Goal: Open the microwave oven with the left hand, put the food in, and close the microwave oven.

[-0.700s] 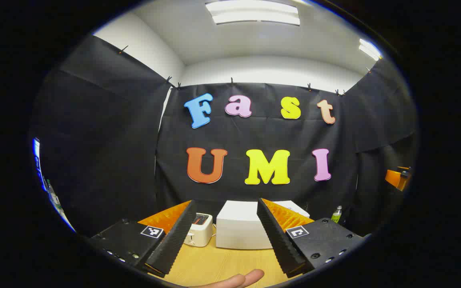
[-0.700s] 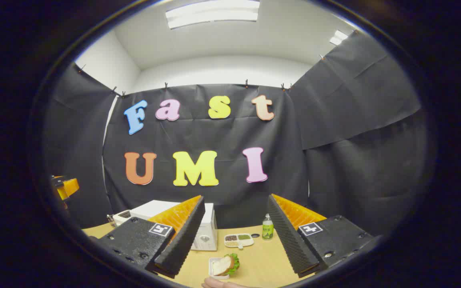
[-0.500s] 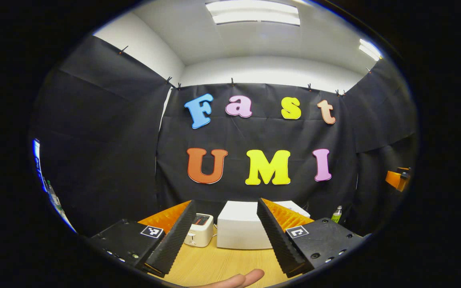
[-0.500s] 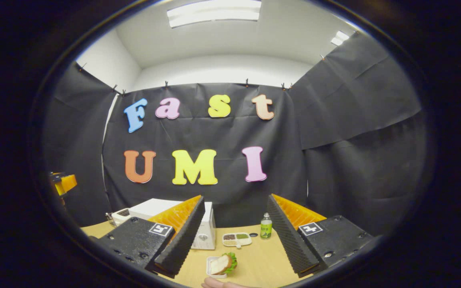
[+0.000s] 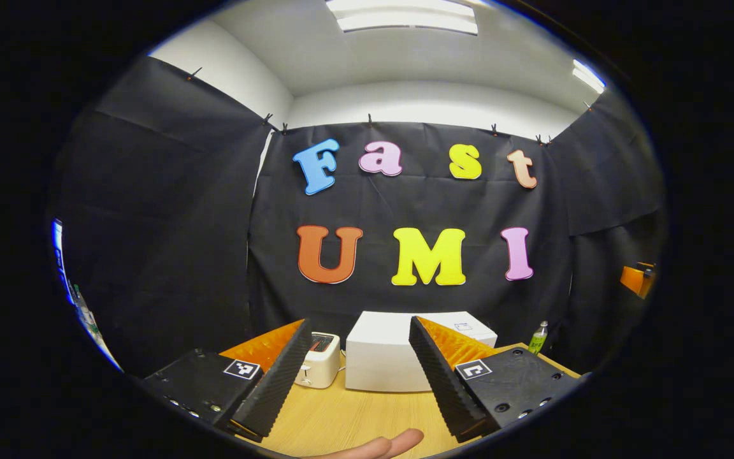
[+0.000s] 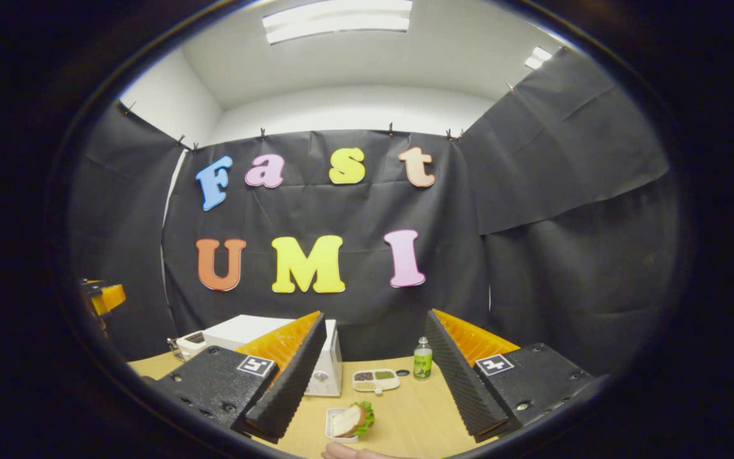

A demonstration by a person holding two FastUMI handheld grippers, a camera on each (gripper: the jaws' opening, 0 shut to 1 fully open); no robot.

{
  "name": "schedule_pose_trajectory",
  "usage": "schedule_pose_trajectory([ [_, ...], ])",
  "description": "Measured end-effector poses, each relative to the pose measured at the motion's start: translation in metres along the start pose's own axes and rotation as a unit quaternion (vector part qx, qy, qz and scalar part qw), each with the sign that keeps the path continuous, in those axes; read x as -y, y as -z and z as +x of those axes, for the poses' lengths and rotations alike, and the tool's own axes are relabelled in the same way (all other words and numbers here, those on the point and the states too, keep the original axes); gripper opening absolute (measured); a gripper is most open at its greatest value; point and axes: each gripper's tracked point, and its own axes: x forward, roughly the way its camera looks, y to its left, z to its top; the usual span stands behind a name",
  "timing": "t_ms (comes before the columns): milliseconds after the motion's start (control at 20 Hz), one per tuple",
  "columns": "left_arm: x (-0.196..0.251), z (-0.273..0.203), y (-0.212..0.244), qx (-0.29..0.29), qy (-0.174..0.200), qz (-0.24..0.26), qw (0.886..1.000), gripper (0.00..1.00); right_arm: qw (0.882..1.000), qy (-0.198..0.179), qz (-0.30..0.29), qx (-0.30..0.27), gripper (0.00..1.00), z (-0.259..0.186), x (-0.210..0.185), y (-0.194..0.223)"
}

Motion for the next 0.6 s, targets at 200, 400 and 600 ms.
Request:
schedule_pose_trajectory([
  [200, 0.015, 0.019, 0.014, -0.010, 0.009, 0.011, 1.000, 0.84, 1.000, 0.010, -0.002, 0.013, 0.99, 0.006, 0.014, 0.002],
  [400, 0.046, 0.042, 0.027, -0.015, 0.035, -0.008, 0.999, 0.95, 1.000, 0.003, -0.011, 0.019, 0.91, 0.011, 0.019, 0.002],
  [600, 0.089, 0.086, 0.061, -0.029, 0.059, -0.026, 0.997, 0.84, 0.999, -0.001, -0.007, 0.032, 0.91, 0.014, 0.030, -0.001],
])
